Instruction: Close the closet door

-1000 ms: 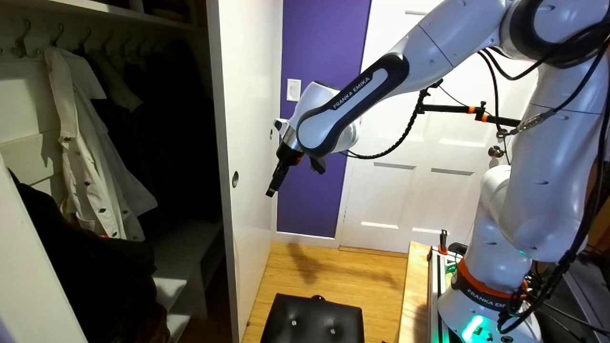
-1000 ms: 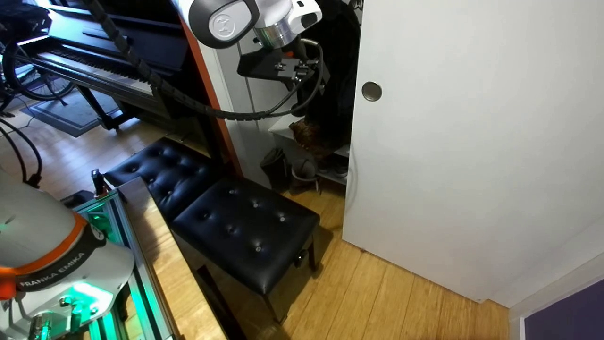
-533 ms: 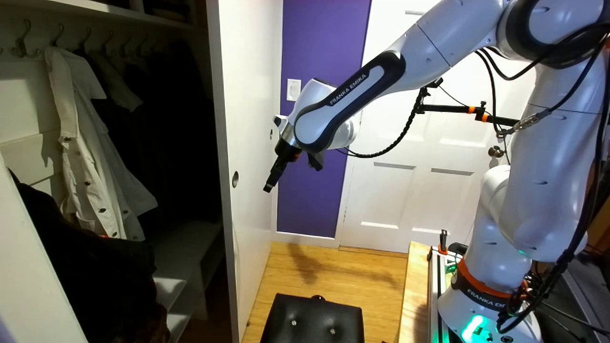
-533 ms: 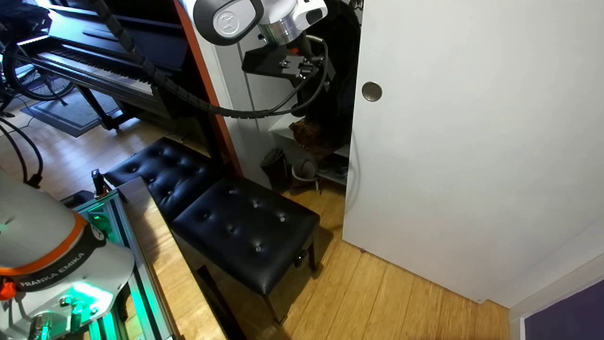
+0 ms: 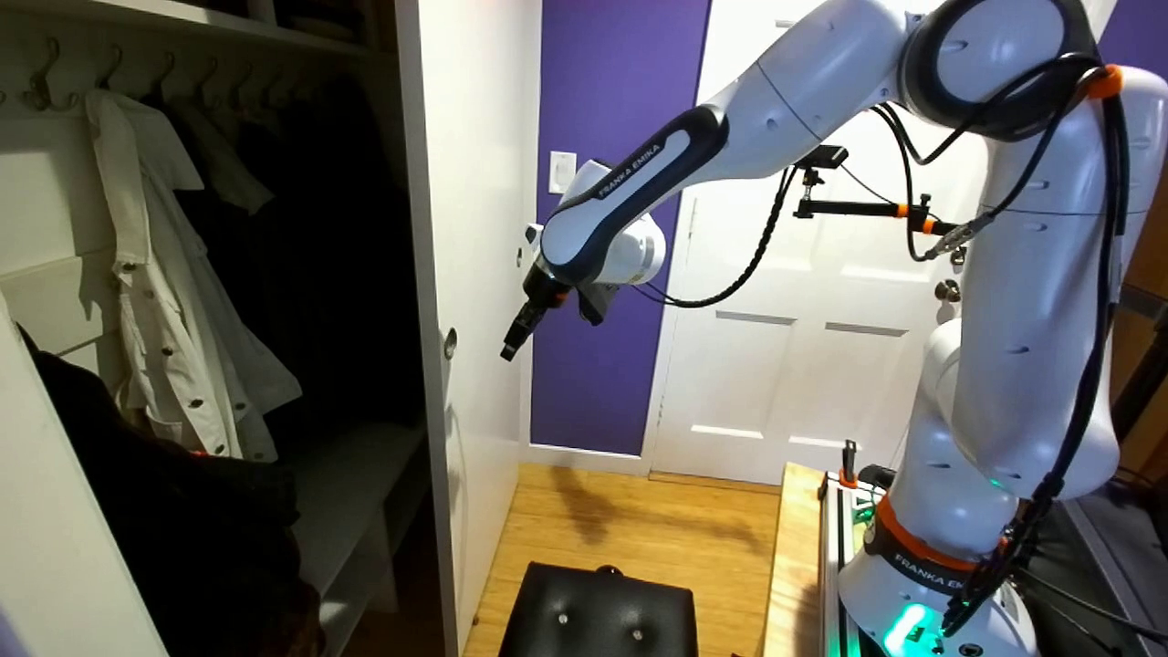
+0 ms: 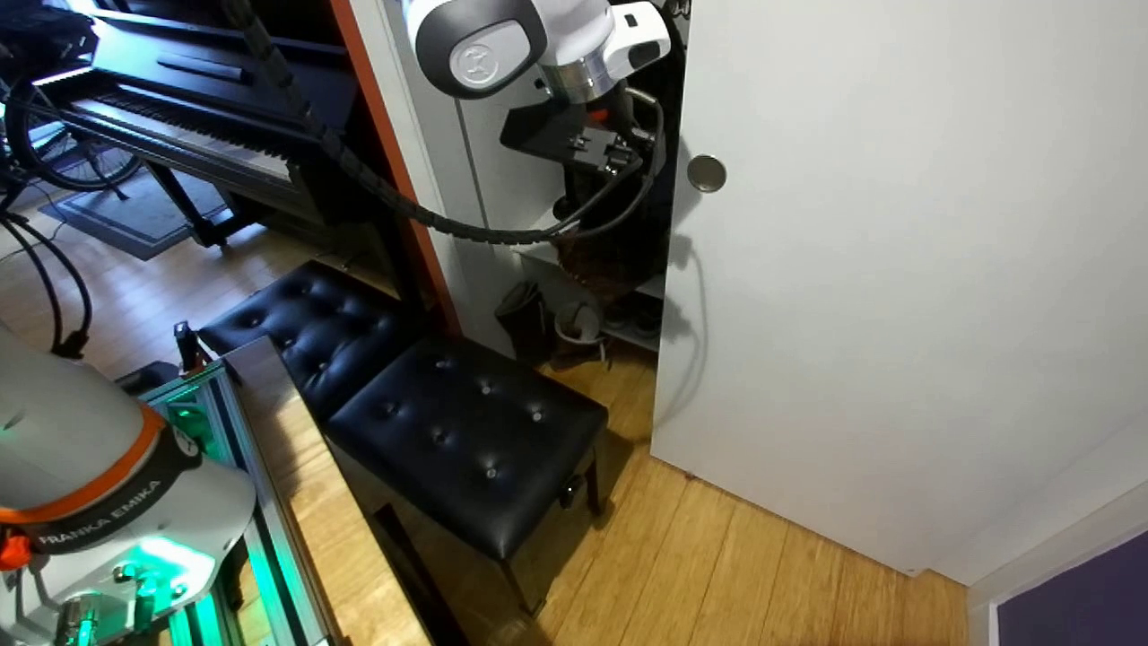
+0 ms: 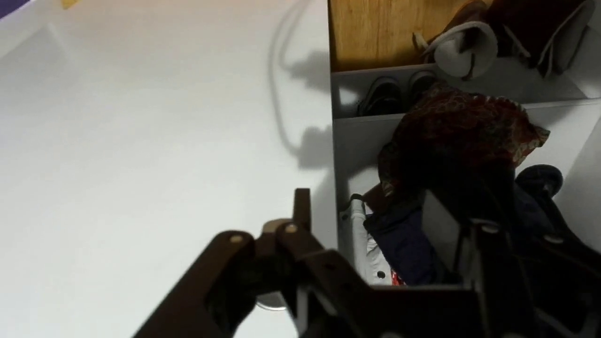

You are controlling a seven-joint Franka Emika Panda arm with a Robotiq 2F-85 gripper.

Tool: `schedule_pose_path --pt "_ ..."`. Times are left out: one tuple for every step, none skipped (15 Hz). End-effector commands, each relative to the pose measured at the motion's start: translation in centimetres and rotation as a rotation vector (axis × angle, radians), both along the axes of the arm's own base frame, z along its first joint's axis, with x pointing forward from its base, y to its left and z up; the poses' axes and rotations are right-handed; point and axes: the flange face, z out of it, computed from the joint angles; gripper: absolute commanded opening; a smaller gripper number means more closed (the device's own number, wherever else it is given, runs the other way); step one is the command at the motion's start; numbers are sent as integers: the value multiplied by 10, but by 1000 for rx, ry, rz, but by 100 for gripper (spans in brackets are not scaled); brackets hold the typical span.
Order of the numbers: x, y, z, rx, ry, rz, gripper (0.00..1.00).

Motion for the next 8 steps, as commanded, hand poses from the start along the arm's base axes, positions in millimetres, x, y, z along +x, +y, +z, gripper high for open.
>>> schedule_pose_path --pt "28 -18 -18 5 -29 5 33" --pt "35 -23 -21 11 -39 4 27" --pt "41 -28 -23 15 -49 6 18" --pt "48 -30 -25 30 -61 10 11" --pt "54 -33 -27 35 -75 13 4" --pt "61 -35 -30 42 -90 20 0" --pt "67 -37 -32 43 -103 24 0" --pt "73 -39 -36 53 -110 29 0"
